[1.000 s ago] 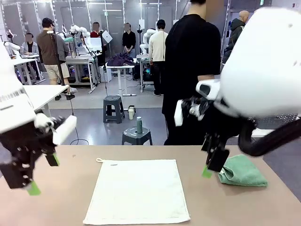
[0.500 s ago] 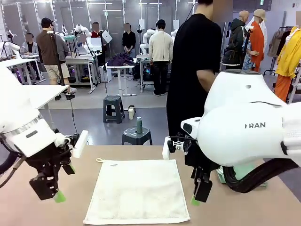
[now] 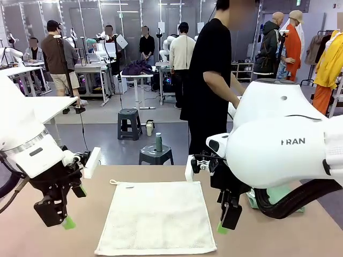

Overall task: Fold the towels and place them in the basket.
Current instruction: When a person lays out a Towel with hook on the table, fold it in half twice.

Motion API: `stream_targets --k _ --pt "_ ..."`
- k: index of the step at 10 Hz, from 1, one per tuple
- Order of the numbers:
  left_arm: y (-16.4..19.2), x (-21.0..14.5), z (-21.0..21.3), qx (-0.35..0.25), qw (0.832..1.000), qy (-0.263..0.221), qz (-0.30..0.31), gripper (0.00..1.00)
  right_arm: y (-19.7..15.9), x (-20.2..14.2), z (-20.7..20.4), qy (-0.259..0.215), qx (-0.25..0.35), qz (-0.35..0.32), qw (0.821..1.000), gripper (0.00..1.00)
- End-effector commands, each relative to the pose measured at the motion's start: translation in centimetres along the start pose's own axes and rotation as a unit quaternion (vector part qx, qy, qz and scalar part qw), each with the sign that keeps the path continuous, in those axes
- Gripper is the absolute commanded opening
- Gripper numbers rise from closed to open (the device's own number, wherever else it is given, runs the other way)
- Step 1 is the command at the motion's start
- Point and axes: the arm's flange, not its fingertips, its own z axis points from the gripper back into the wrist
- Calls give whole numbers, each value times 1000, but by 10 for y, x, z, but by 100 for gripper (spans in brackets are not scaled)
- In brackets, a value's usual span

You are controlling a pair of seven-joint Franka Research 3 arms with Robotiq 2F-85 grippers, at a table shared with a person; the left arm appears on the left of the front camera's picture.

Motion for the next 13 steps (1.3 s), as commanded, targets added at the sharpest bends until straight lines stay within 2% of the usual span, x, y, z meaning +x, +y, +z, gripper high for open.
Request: stream_targets --k 1,2,3,4,7,10,13 --pt "-1 0 -29 -11 1000 7 9 100 2 3 -17 -7 12 24 1000 100" --pt "-5 0 -46 -12 1000 -9 4 100 6 4 -27 -17 16 45 999 100" --pt "-8 0 -61 -9 1000 8 8 100 10 5 -33 4 13 70 997 100" --pt "-12 -2 -78 -15 999 26 14 100 9 5 -43 4 15 74 997 100" --pt "-21 -5 -116 -23 998 58 12 100 9 7 -83 40 20 90 995 100" --pt "-38 -16 -147 -8 998 55 31 100 11 3 -113 53 25 110 992 100" --pt "-42 -27 -167 -11 996 89 21 100 8 -5 -134 77 14 104 991 100"
